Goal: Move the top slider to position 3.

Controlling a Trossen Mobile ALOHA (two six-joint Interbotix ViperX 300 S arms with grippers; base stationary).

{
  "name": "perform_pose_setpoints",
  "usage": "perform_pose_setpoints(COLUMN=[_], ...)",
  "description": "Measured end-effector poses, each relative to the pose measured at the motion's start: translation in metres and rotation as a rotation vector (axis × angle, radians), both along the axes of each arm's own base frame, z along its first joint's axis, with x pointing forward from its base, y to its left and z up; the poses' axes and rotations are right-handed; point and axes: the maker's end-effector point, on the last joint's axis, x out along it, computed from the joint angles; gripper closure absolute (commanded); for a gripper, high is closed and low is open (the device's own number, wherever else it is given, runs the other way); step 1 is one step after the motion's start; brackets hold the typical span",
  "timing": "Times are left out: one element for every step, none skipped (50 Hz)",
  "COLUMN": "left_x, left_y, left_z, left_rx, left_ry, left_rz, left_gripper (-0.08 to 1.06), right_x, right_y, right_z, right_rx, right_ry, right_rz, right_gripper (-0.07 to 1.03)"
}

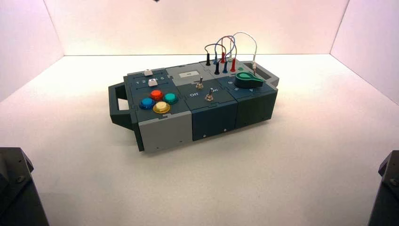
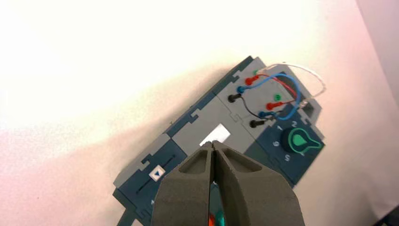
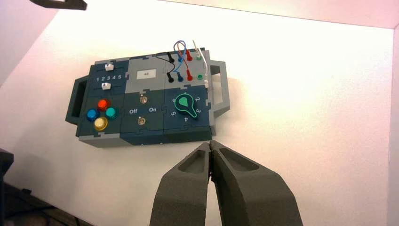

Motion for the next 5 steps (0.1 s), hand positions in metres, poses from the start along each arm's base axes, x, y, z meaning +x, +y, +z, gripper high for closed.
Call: perform_pose_setpoints(left_x=[-0.0006,-0.0006,-0.0026,-0.0027,-0.0040], left_y=[0.0002,0.0002,0.0009,0.0009,0.0014], left_z=[0.0012,0.0012,0.0012,0.0018,0.0019], left_rx=[0.000,0.000,0.000,-0.001,-0.001], left_ry=[-0.004,-0.004,-0.002,-0.003,-0.003], left_rz=[-0.001,-0.001,-0.002,-0.001,-0.001], left_gripper=[1.01,1.01,1.01,1.01,1.01], right_x=[-0.0004,-0.0002,-0.0008,-0.0010,-0.0010], right_y=[-0.0002,-0.0002,-0.0003,-0.0003,-0.0003], right_z=[0.0000,0.0002,0.0015,0.0011,0.0011], right_rx=[-0.002,-0.001,-0.001,-0.001,-0.001], right_ry=[0.000,-0.002,-0.008,-0.008,-0.008], right_rz=[0.000,0.000,0.000,0.000,0.000], right_gripper=[0.99,0.99,0.99,0.99,0.99])
